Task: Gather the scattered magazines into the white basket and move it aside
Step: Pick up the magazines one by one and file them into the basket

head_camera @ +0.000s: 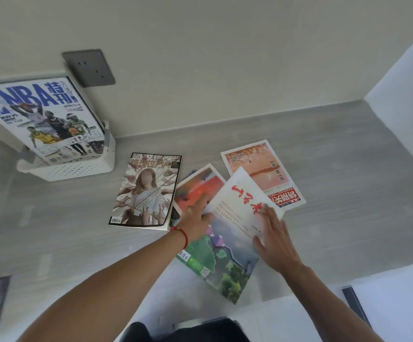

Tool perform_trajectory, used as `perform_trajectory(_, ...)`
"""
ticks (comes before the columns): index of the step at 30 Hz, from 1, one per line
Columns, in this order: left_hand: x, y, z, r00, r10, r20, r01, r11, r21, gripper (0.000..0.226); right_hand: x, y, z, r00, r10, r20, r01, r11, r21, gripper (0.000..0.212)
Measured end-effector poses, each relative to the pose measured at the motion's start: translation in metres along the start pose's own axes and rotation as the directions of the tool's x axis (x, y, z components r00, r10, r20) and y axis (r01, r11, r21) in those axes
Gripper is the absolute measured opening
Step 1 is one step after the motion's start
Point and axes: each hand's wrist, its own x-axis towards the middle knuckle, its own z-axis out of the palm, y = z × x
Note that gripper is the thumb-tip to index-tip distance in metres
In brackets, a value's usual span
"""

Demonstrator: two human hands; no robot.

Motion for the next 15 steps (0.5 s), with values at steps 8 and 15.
perform_trajectory(8, -0.040, -0.061, -0.109, 0.930, -0.271, -0.249, 0.088, 0.820, -0.565, 0.027, 0.055, -0.111, 0.000, 0.998, 0.032, -0.052, -0.002, 0.867, 0.498, 0.067)
perform_trajectory(15, -0.070, -0.109, -0.245, 0.841, -0.316, -0.438, -0.002, 0.809, -0.587, 0.016, 0.128, -0.263, -0.034, 0.999, -0.029, -0.013, 0.031, 0.806, 0.591, 0.005)
